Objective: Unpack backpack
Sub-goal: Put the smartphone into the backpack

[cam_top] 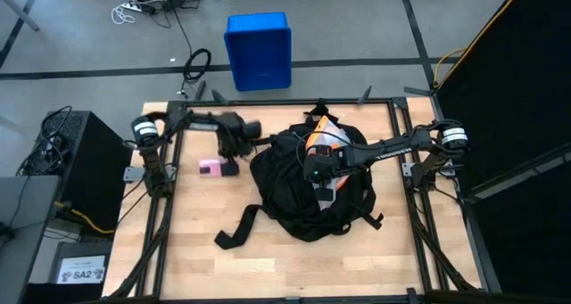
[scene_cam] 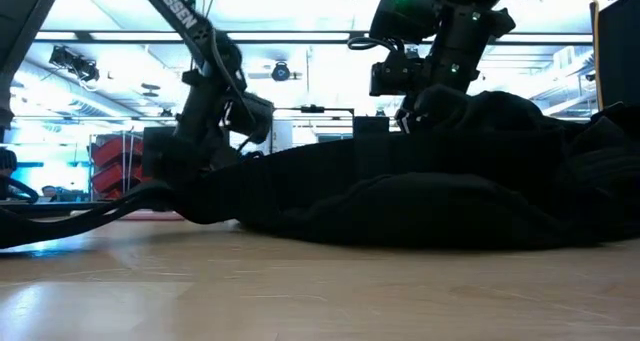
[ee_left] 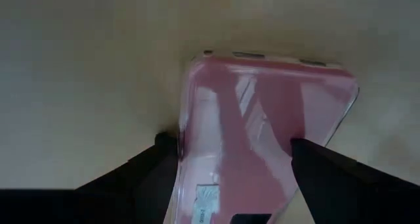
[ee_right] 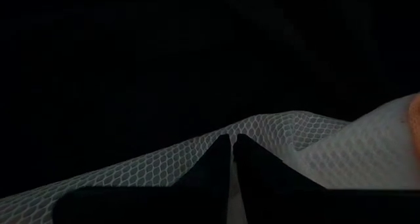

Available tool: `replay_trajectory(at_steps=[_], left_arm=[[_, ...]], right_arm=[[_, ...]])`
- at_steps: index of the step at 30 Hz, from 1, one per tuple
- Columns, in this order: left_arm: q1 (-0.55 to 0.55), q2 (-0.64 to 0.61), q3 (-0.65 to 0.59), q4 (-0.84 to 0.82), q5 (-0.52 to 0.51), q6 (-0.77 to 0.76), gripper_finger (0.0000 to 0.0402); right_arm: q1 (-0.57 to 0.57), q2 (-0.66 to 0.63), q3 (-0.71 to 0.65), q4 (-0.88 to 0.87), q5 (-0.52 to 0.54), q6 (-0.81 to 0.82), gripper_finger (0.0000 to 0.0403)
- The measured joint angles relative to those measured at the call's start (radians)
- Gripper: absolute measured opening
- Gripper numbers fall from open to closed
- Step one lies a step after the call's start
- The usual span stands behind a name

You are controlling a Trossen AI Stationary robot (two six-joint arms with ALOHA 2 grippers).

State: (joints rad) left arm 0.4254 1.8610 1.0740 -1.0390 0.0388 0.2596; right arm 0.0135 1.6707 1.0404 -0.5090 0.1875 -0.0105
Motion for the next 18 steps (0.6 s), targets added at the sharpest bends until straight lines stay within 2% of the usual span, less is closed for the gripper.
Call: replay_trajectory(at_steps=[4, 9, 13, 18], left_arm=[[-0.172, 0.0, 0.0, 0.056, 0.08, -0.074, 0.0262], [-0.317, -0.012, -0.002, 0.197, 0.158, -0.207, 0.0252], [-0.385, -0.089, -0.007, 0.25, 0.128, -0.296, 0.0244], [-0.448, -0.309, -0.004, 0.253, 0.048, -0.407, 0.0238]], right_arm=[[0.0, -0.012, 0.007, 0.001, 0.0, -0.008, 0.0001], [0.0, -0.076, 0.007, 0.016, 0.032, -0.012, 0.0001], [0.0, -0.151, 0.008, 0.04, 0.074, -0.015, 0.0002], [0.006, -0.238, 0.008, 0.101, 0.078, -0.016, 0.0001]])
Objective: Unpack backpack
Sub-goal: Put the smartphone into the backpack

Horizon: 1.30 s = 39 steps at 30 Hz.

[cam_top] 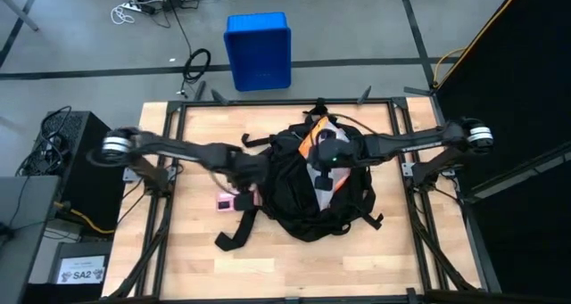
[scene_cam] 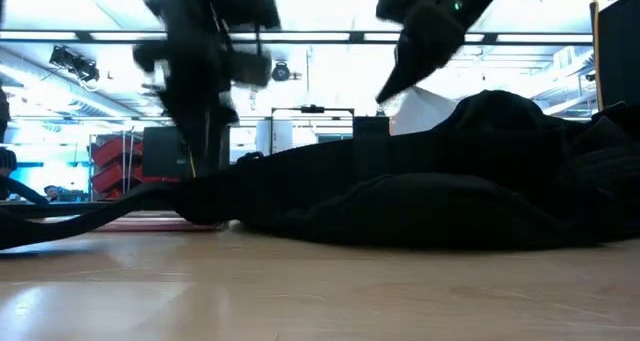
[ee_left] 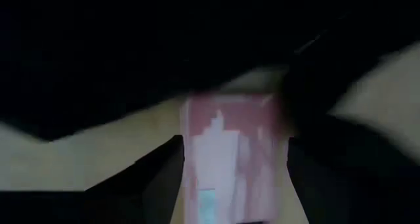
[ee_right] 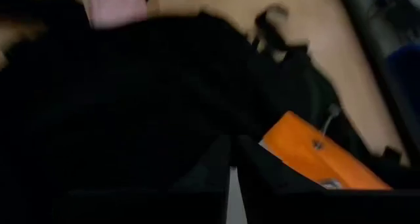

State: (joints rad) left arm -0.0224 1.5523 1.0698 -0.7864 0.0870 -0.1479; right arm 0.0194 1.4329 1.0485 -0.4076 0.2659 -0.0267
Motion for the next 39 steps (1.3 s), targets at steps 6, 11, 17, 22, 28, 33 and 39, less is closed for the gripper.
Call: replay_trajectory(at_steps=[6, 11, 17, 22, 28, 33, 39], left_arm=[[-0.122, -0.291, -0.08, 0.083, -0.195, -0.112, 0.0237], [-0.239, -0.555, -0.347, 0.291, -0.392, -0.268, 0.0236], [-0.266, -0.741, -0.622, 0.402, -0.49, -0.589, 0.0236], [-0.265, -0.75, -0.71, 0.336, -0.487, -0.773, 0.0227], [-0.274, -0.725, -0.725, 0.322, -0.402, -0.806, 0.0209], [-0.29, -0.698, -0.724, 0.328, -0.401, -0.806, 0.0197], [-0.294, -0.676, -0.725, 0.359, -0.403, -0.796, 0.0193]], right_arm=[[0.025, -0.006, 0.0, 0.215, -0.083, -0.005, 0.0011], [0.075, 0.081, 0.0, 0.423, -0.135, -0.091, 0.0021], [0.103, 0.278, 0.0, 0.628, -0.134, -0.152, 0.0041], [0.078, 0.442, 0.0, 0.787, -0.13, -0.159, 0.0059], [0.071, 0.54, 0.052, 0.797, -0.219, -0.158, 0.007], [0.077, 0.562, 0.064, 0.57, -0.211, -0.147, 0.0068], [0.063, 0.54, 0.068, 0.266, -0.128, -0.045, 0.0064]])
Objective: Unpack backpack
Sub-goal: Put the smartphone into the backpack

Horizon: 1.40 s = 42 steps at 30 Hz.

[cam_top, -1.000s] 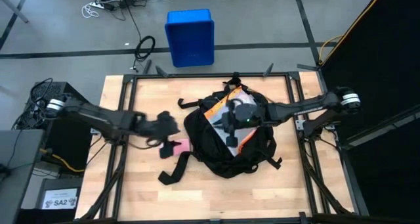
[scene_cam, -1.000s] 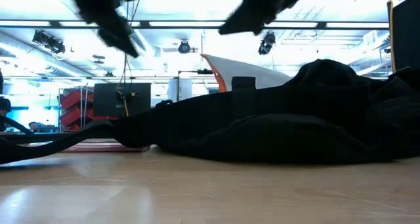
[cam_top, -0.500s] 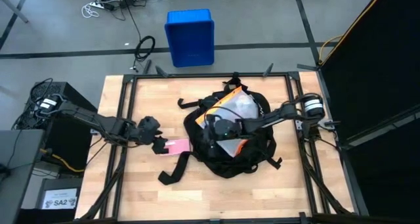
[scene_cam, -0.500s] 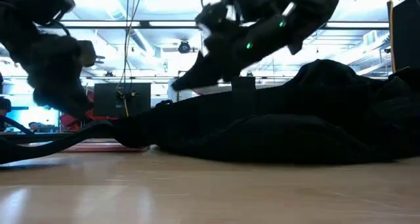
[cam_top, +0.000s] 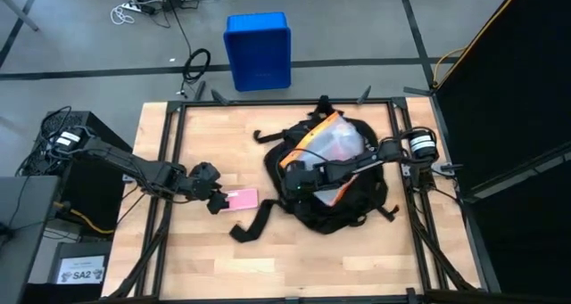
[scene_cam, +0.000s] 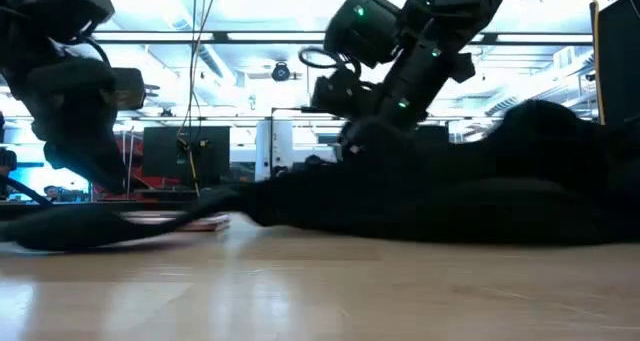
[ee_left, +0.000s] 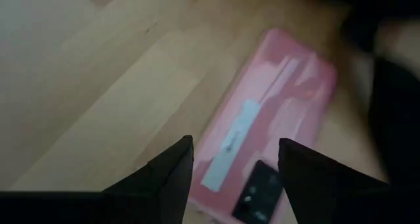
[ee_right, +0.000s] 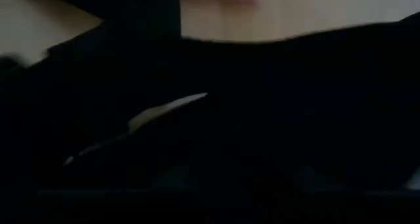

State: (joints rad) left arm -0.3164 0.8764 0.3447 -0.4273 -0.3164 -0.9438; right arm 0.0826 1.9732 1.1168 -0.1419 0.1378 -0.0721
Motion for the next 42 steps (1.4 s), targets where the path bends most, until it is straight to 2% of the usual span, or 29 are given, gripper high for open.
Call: replay_trajectory(at_steps=[2, 6, 9, 12, 16, 22, 28, 32, 35, 39, 42], left_arm=[[0.0, 0.011, 0.0, 0.033, 0.0, 0.023, 0.0193], [0.0, 0.019, 0.0, 0.044, 0.009, 0.063, 0.0193], [0.0, 0.035, 0.002, 0.043, 0.03, 0.072, 0.0193], [-0.001, 0.044, 0.0, 0.046, 0.051, 0.075, 0.0193], [-0.013, 0.048, 0.0, 0.038, 0.058, 0.082, 0.0193], [-0.039, 0.045, 0.001, 0.034, 0.114, 0.064, 0.0193], [-0.082, 0.038, 0.034, -0.052, 0.17, -0.008, 0.0193], [-0.115, 0.039, 0.06, -0.21, 0.173, -0.076, 0.0193], [-0.139, 0.038, 0.062, -0.266, 0.171, -0.137, 0.0193], [-0.162, 0.053, 0.039, -0.251, 0.163, -0.189, 0.0193], [-0.164, 0.075, 0.006, -0.198, 0.158, -0.194, 0.0193]], right_arm=[[0.0, -0.026, -0.003, -0.057, 0.012, 0.012, 0.0065], [0.006, -0.114, -0.012, -0.055, 0.014, 0.011, 0.0065], [0.018, -0.206, -0.005, 0.074, 0.024, 0.008, 0.0064], [0.036, -0.232, -0.006, 0.207, -0.007, -0.031, 0.0068], [0.074, -0.184, 0.026, 0.352, -0.038, -0.092, 0.0081], [0.075, 0.007, 0.197, 0.25, -0.035, -0.131, 0.0117], [0.025, 0.17, 0.33, 0.154, -0.041, -0.132, 0.0176], [0.001, 0.225, 0.365, 0.136, -0.135, -0.107, 0.0233], [-0.001, 0.245, 0.37, 0.128, -0.155, -0.089, 0.0283], [-0.002, 0.248, 0.37, 0.127, -0.154, -0.064, 0.034], [-0.002, 0.249, 0.37, 0.092, -0.114, -0.061, 0.0367]])
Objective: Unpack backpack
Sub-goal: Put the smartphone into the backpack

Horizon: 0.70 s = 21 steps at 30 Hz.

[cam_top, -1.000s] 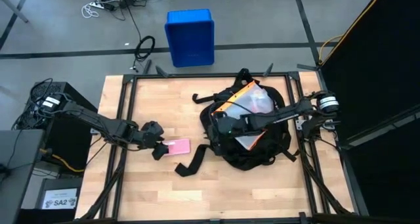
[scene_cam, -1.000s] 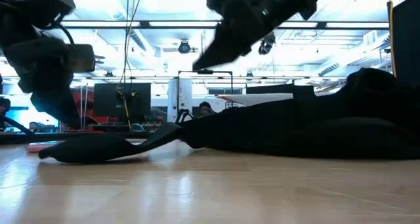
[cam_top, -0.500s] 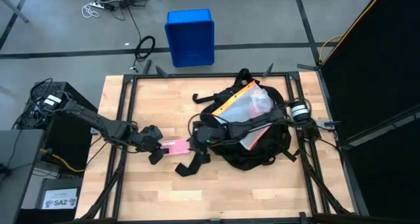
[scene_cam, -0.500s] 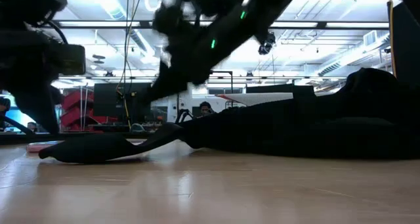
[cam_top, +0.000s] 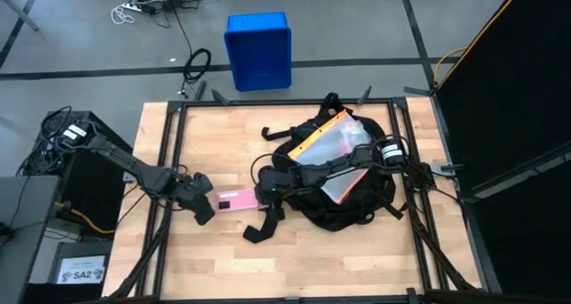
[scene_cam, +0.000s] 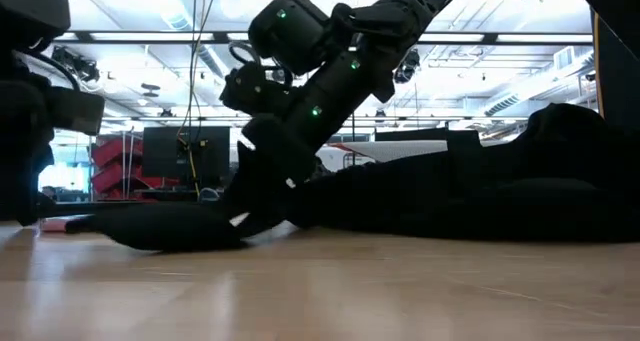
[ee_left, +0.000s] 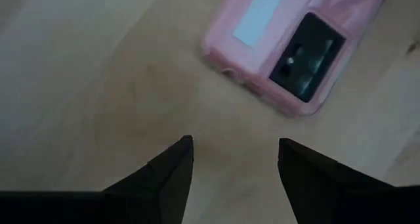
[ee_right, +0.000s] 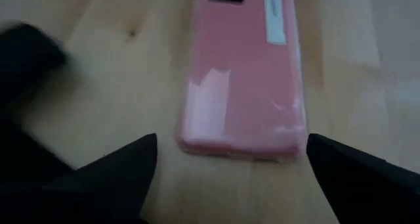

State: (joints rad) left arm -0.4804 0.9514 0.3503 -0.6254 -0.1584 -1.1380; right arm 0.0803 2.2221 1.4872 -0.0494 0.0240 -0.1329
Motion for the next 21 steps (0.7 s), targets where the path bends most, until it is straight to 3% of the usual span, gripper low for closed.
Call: replay_trajectory(at_steps=[7, 15, 21], left_arm=[[0.001, 0.071, -0.022, 0.13, -0.035, 0.008, 0.0193], [0.028, 0.196, -0.025, 0.371, -0.117, 0.171, 0.0193], [0.042, 0.231, -0.014, 0.401, -0.14, 0.192, 0.0193]], right_arm=[[-0.004, 0.016, 0.0, -0.008, 0.027, 0.027, 0.0374], [-0.034, 0.078, 0.002, 0.051, -0.075, 0.082, 0.0354], [-0.039, 0.088, 0.002, 0.052, -0.081, 0.089, 0.0352]])
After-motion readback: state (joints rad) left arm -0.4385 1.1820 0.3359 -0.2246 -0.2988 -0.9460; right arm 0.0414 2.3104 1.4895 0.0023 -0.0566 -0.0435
